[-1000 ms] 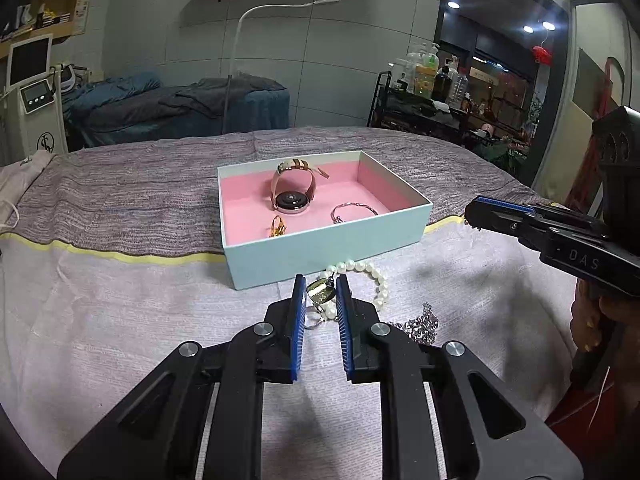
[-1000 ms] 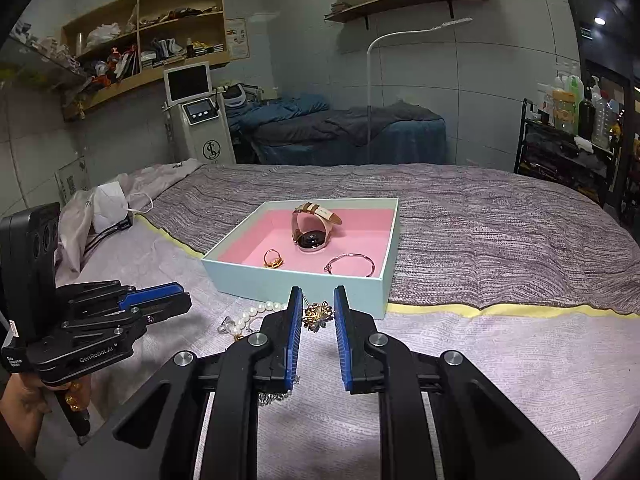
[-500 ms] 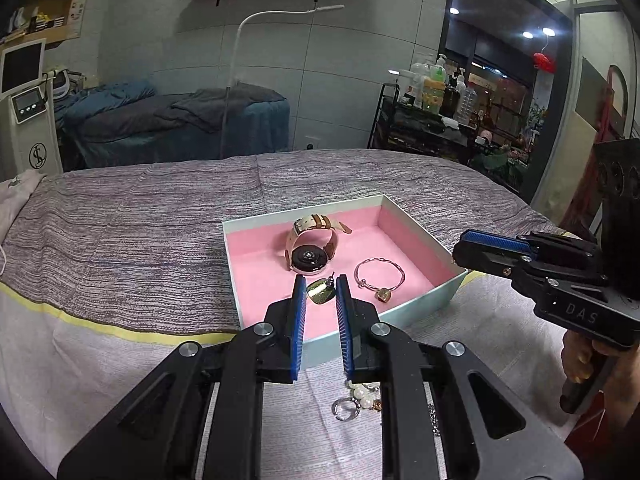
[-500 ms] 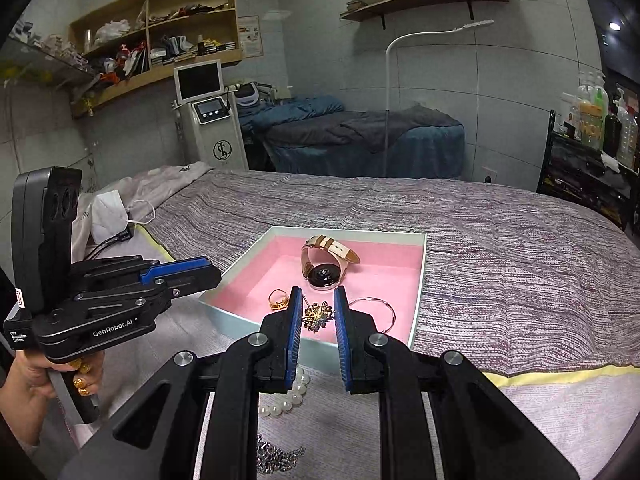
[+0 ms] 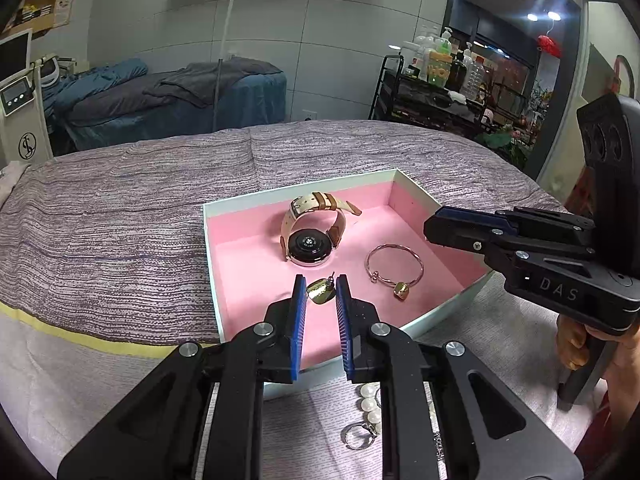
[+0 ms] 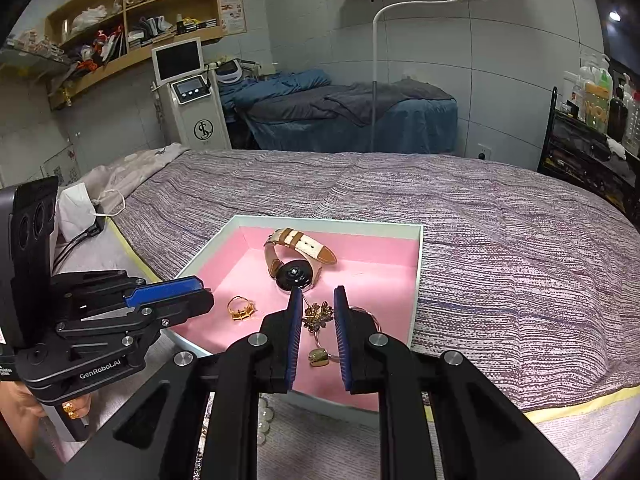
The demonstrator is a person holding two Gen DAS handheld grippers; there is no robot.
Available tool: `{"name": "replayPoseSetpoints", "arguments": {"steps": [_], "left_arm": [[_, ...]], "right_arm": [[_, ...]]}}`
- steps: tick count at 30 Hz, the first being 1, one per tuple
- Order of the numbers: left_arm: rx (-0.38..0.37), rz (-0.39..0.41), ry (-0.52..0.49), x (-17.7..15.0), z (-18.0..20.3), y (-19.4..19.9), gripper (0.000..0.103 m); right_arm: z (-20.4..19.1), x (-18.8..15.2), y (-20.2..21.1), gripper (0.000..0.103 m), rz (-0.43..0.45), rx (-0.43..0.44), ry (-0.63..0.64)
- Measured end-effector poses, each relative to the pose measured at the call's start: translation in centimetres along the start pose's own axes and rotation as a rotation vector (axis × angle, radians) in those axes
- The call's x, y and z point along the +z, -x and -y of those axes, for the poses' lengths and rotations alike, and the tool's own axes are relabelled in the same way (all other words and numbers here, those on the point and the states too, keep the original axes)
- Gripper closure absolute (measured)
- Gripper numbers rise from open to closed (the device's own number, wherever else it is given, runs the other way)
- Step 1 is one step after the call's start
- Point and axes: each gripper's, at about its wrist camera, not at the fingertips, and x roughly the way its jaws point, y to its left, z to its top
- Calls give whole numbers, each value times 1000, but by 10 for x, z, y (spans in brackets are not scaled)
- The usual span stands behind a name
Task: Organize jewelry
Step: 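Carry the earring and brooch into the box while both tools open to release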
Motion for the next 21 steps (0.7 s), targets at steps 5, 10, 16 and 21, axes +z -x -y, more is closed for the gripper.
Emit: {"name": "replayPoseSetpoints", "arguments": {"steps": [5, 10, 16, 21], "left_arm": [[9, -17, -2, 0, 0, -9, 88], [19, -7, -17, 0, 2, -9, 87], [35, 18, -31, 2, 6, -3, 72], [48, 82, -8, 4, 4, 15, 37]], "right_arm": [[1, -2, -9, 88, -18, -13, 12], [3, -2, -9, 86, -1, -19, 12], [3, 1, -2, 71, 39, -40, 18], [7, 2, 8, 52, 79, -71, 6]]}}
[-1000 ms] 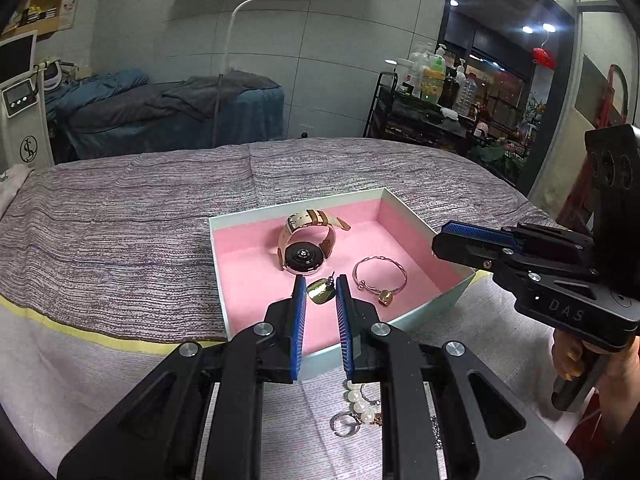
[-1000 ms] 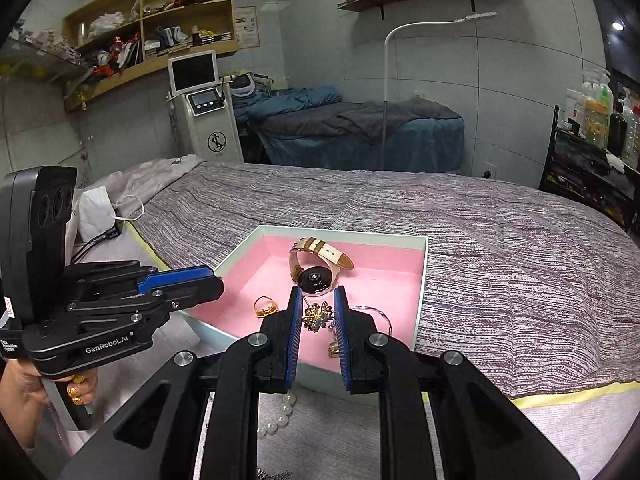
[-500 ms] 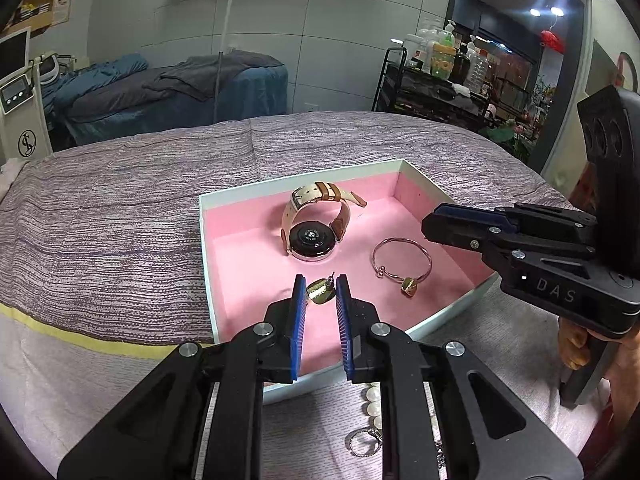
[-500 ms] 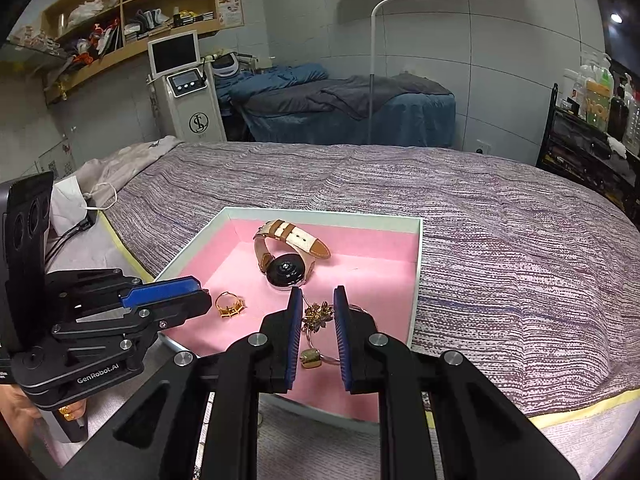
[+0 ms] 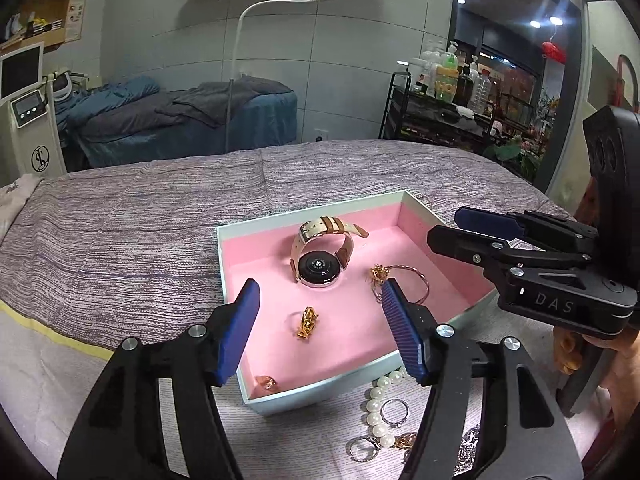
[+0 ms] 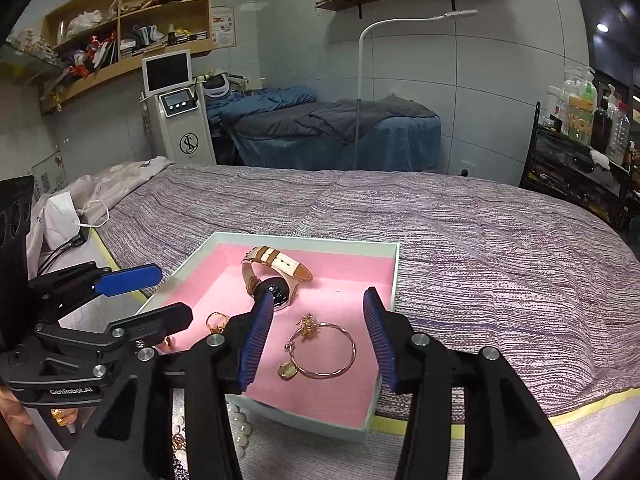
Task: Organize jewelry
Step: 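Carry the earring and brooch into the box while both tools open to release, then withdraw both open tools from the box toward the pearls and chain, then close the left tool on a silver ring while the right tool grasps the pearl bracelet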
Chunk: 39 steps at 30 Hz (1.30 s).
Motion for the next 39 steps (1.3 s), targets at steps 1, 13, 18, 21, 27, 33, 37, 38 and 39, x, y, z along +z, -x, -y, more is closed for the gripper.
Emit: {"name": "replayPoseSetpoints", "arguments": {"steps": [1, 13, 18, 21, 27, 33, 37, 38, 39], "left_arm": [[1, 8, 3, 1, 0, 4, 34], [57, 67, 93, -38, -11, 58, 16], [72, 23, 130, -69, -13, 67, 16], [69, -12, 127, -87, -10, 68, 16], [70, -51, 79, -106, 2, 64, 22], [50, -71, 2, -107, 15, 55, 38], [56, -129, -80, -100, 22, 36, 52], [53, -137, -98, -98, 23, 32, 54], [48, -142, -112, -96, 24, 29, 54]], "right_arm": [[1, 0, 2, 50, 7, -7, -5], [4, -25, 49, 38, -4, -9, -71], [4, -47, 54, 38, -67, 5, -103], [1, -58, 54, 38, -99, 14, -118], [-7, -71, 50, 38, -145, 20, -124], [-20, -76, 46, 42, -170, 32, -84], [-32, -73, 38, 52, -196, 42, -37], [-35, -72, 36, 53, -203, 39, -22], [-37, -71, 33, 55, -210, 36, -10]]}}
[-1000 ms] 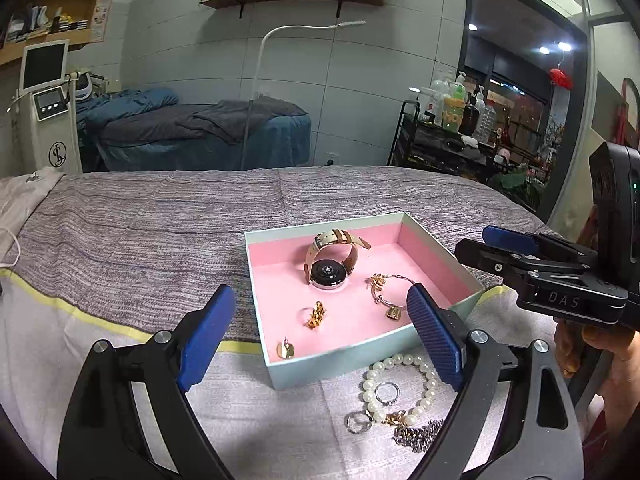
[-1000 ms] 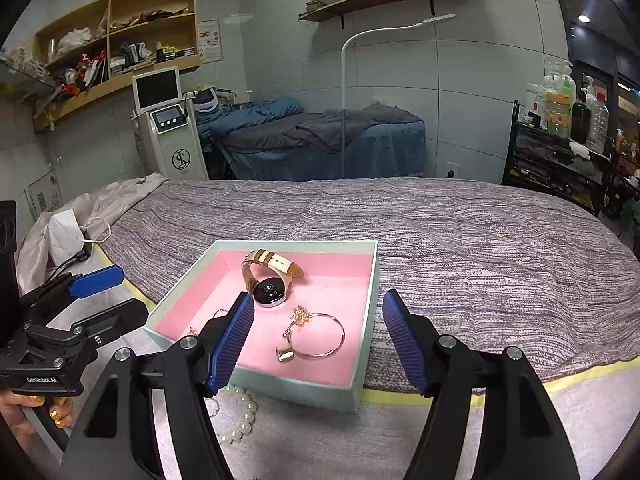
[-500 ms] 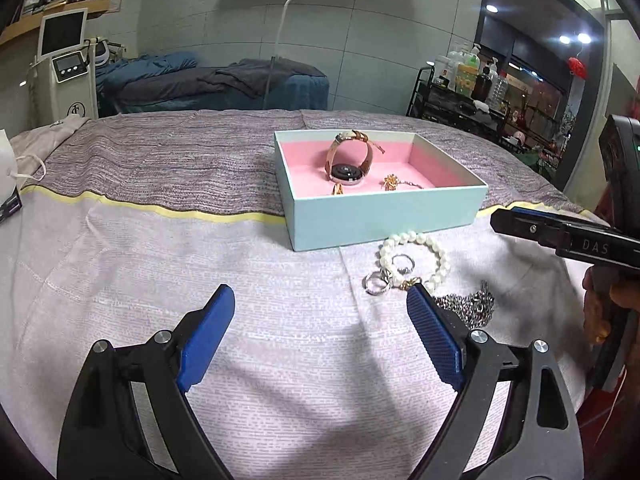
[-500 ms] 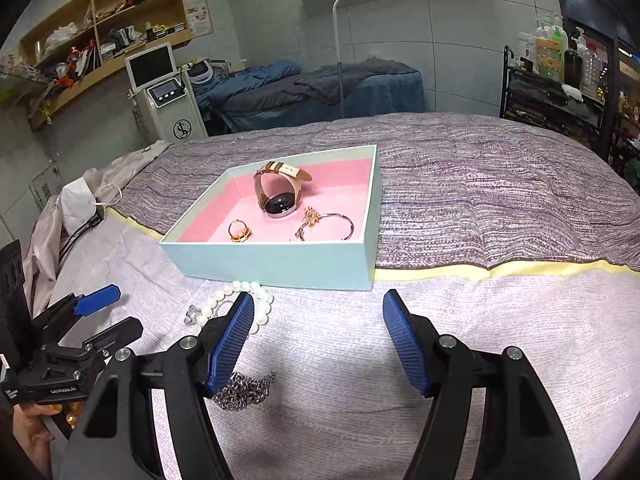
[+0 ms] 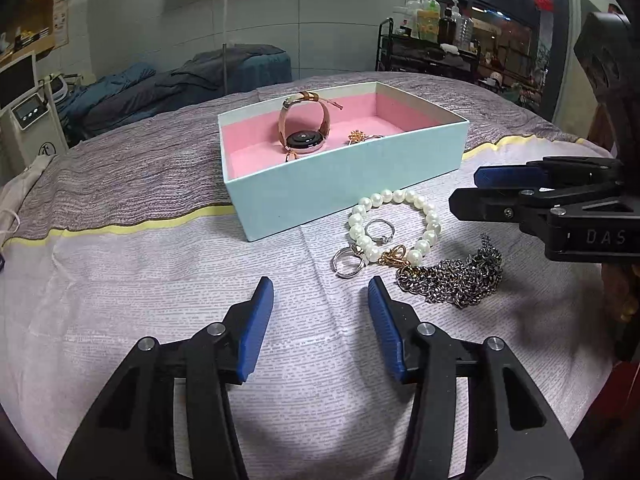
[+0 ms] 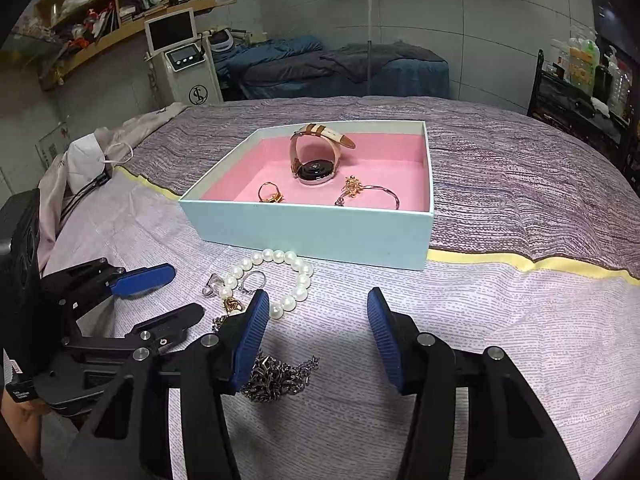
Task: Organize jewelry
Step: 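Close the left tool on a silver ring while the right tool grasps the pearl bracelet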
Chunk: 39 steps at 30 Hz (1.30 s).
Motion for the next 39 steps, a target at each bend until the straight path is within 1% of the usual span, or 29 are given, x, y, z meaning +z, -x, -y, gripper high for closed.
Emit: {"name": "replayPoseSetpoints", "arguments": {"steps": [4, 6, 8, 11, 14, 16, 18, 20, 26, 27, 33, 39], "left_arm": [[-12, -18, -50, 8, 2, -8, 54], [-24, -24, -64, 10, 2, -10, 58], [-51, -29, -65, 12, 1, -12, 61], [-77, -38, -56, 13, -2, -14, 61], [-88, -50, -72, 16, -1, -17, 61], [-94, -54, -92, 18, 2, -18, 66], [-101, -56, -110, 20, 6, -19, 74], [-106, -57, -128, 20, 10, -20, 79], [-105, -53, -127, 20, 12, -19, 82], [-103, -51, -126, 20, 12, -19, 82], [-102, -43, -97, 18, 9, -16, 82], [-103, -33, -58, 15, 6, -13, 82]], "right_arm": [[-3, 8, -11, 59, -26, 7, 11], [-4, 11, -16, 64, -43, 18, 6], [-5, 13, -22, 67, -59, 18, 5], [-6, 14, -29, 72, -78, 7, 2], [-9, 13, -32, 75, -94, -3, 14], [-9, 13, -33, 78, -99, -8, 18], [-8, 13, -34, 83, -104, -7, 16], [-7, 13, -34, 87, -104, -5, 14], [-5, 13, -33, 90, -98, 5, 6], [-5, 12, -33, 94, -95, 8, 6], [-3, 12, -29, 94, -69, 31, -1], [-3, 12, -19, 94, -11, 59, -1]]}}
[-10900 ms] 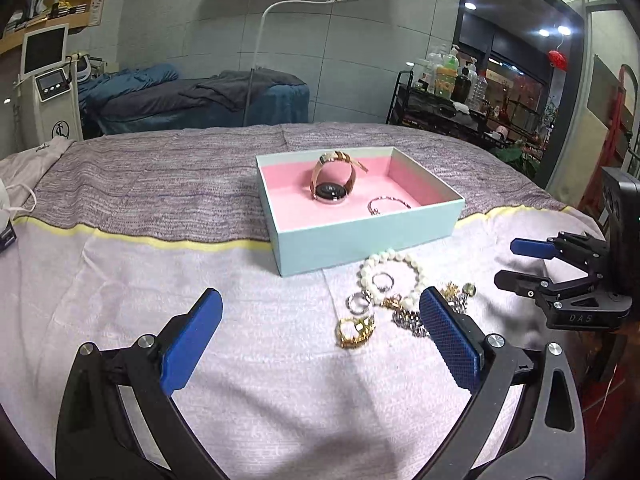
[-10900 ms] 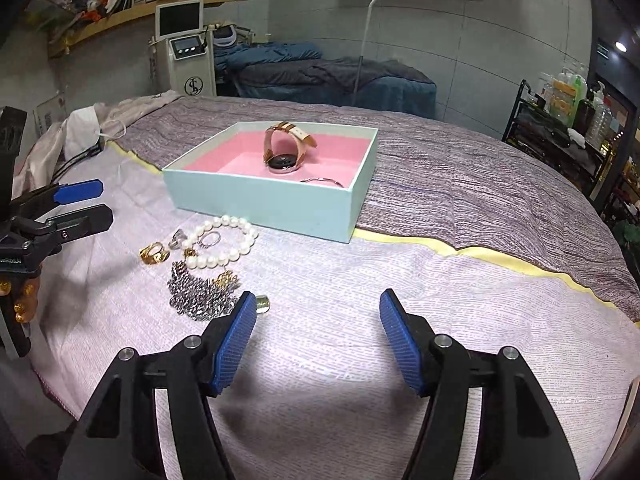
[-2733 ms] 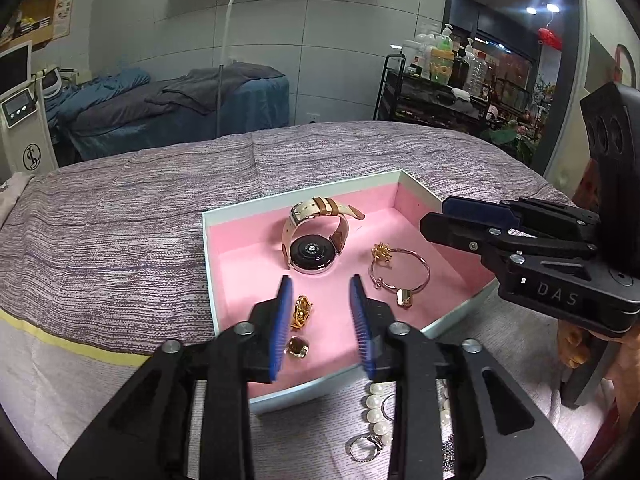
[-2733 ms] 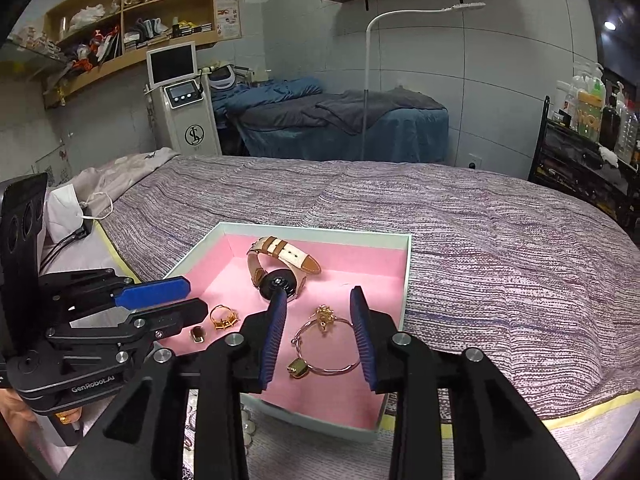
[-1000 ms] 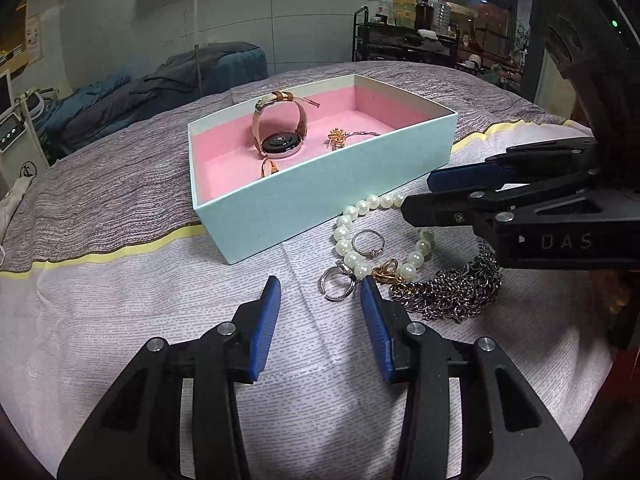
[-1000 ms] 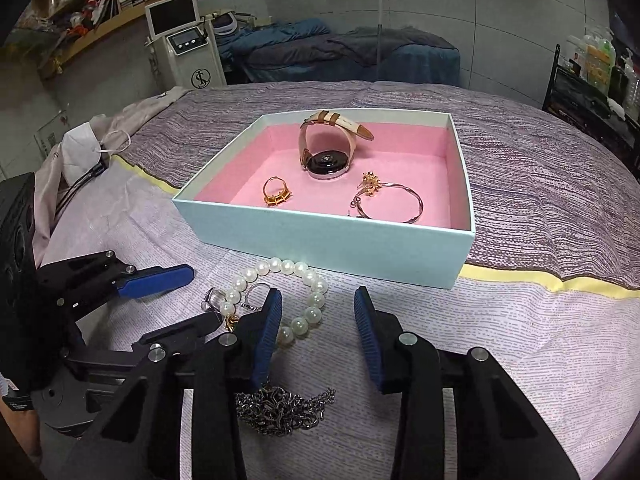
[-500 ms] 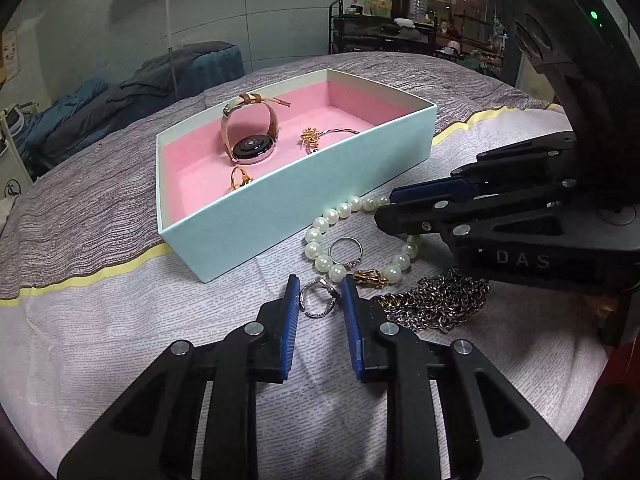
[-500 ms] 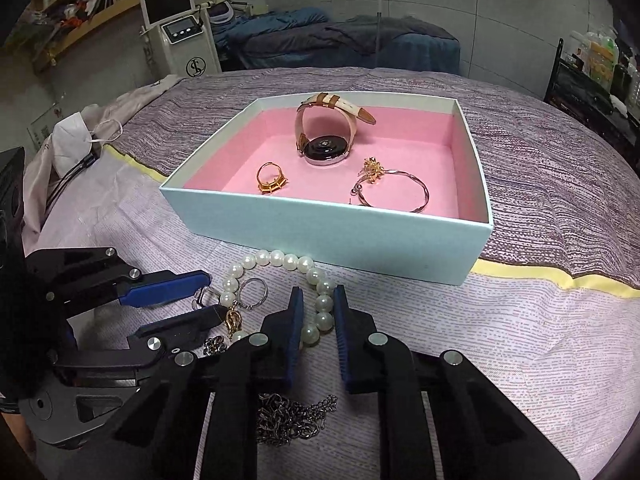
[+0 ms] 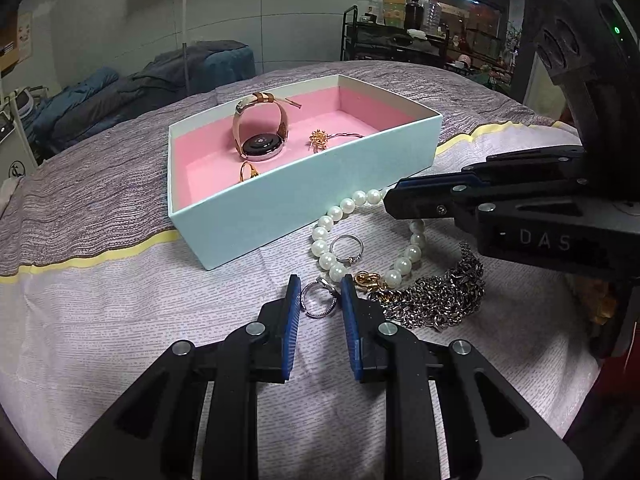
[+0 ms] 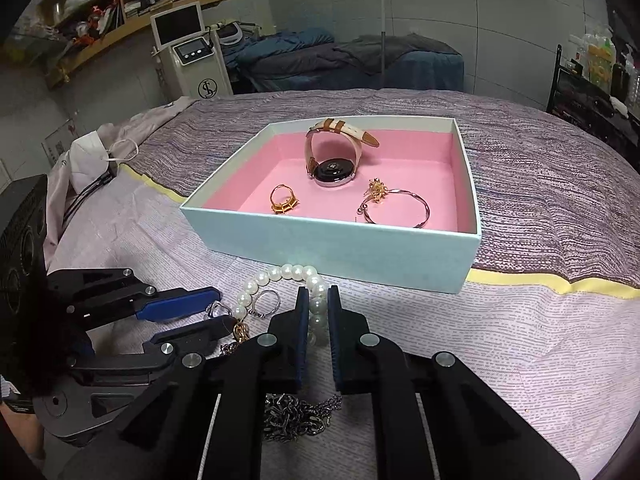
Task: Organize jewelry
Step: 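Close the left tool on a silver ring while the right tool grasps the pearl bracelet, then carry the silver ring and pearl bracelet into the box while both tools open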
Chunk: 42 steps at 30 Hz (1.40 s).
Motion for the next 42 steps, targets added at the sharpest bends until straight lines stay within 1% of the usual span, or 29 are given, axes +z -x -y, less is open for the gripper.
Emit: {"name": "replayPoseSetpoints", "arguments": {"steps": [7, 12, 17, 25, 30, 33, 35, 38, 42], "left_arm": [[0, 25, 55, -6, -3, 8, 82], [-1, 69, 104, -8, -8, 21, 82], [-1, 113, 122, -6, -6, 36, 82], [9, 191, 128, 19, -11, 56, 82], [23, 220, 122, 40, -20, 55, 82], [7, 220, 117, 52, -25, 49, 82], [1, 203, 112, 60, -27, 41, 82], [-24, 179, 120, 69, -32, 28, 82], [-22, 144, 101, 77, -31, 11, 82]], "right_arm": [[-12, -1, 18, 94, 95, 25, 64], [-23, -1, 33, 94, 166, 20, 129], [-25, 3, 46, 94, 204, 22, 135], [-19, 26, 70, 94, 276, 46, 122], [-16, 44, 75, 94, 313, 30, 133], [-9, 55, 75, 94, 322, 35, 117], [-4, 64, 70, 94, 318, 35, 98], [6, 74, 59, 94, 304, 25, 70], [17, 82, 41, 94, 266, 25, 33]]}}
